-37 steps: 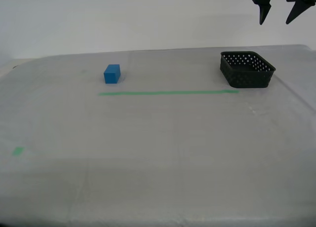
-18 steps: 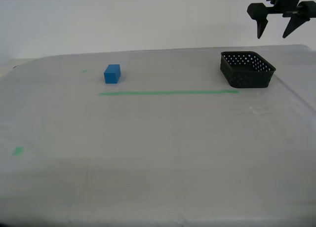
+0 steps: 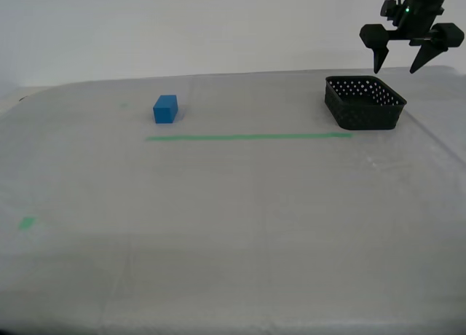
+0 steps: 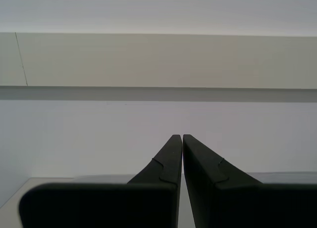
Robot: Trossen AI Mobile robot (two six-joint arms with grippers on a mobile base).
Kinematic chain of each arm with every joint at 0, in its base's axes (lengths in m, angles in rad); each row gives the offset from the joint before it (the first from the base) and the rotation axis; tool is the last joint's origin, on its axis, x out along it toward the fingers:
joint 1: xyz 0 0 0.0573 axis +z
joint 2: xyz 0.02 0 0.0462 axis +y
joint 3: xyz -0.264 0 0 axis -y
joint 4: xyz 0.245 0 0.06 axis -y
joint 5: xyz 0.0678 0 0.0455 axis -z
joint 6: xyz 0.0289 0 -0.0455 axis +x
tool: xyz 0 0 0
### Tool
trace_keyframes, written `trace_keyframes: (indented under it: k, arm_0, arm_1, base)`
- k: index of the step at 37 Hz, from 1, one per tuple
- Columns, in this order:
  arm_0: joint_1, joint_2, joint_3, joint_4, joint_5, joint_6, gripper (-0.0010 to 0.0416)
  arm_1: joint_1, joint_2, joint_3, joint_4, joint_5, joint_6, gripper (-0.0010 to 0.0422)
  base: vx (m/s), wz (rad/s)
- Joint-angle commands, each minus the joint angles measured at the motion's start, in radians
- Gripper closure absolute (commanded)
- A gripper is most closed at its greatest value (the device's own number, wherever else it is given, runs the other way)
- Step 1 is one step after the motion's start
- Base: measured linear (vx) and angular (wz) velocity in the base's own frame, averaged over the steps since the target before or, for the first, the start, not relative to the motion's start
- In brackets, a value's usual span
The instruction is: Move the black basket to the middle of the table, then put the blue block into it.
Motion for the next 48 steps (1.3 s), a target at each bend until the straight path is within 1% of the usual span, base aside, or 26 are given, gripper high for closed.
trace_keyframes:
  k: [1, 9, 23, 27, 34, 41, 48]
  arm_0:
    - [0.000, 0.000, -0.029, 0.039, -0.002, 0.006, 0.0025]
    - [0.001, 0.000, -0.103, 0.142, -0.001, 0.008, 0.0027]
    - [0.001, 0.000, -0.209, 0.303, 0.053, 0.012, 0.0027]
    - [0.001, 0.000, -0.243, 0.359, 0.053, 0.014, 0.0028]
    - [0.001, 0.000, -0.295, 0.446, 0.053, 0.030, 0.0028]
    - [0.002, 0.000, -0.330, 0.467, 0.053, 0.032, 0.0034]
    - [0.001, 0.000, -0.332, 0.476, 0.053, 0.031, 0.0050]
  arm_1:
    - [0.000, 0.000, 0.001, 0.005, -0.001, 0.003, 0.0412]
    - [0.000, 0.000, 0.001, 0.005, -0.001, 0.003, 0.0412]
    - [0.000, 0.000, 0.002, 0.006, -0.001, 0.003, 0.0412]
    - [0.000, 0.000, 0.002, 0.006, -0.001, 0.003, 0.0412]
    - [0.000, 0.000, 0.002, 0.005, -0.001, 0.003, 0.0412]
    - [0.000, 0.000, 0.002, 0.006, -0.001, 0.003, 0.0412]
    - [0.000, 0.000, 0.002, 0.006, -0.001, 0.003, 0.0412]
  base:
    - [0.000, 0.000]
    - [0.000, 0.000]
    - [0.000, 0.000]
    - [0.000, 0.000]
    - [0.000, 0.000]
    - [0.000, 0.000]
    - [0.000, 0.000]
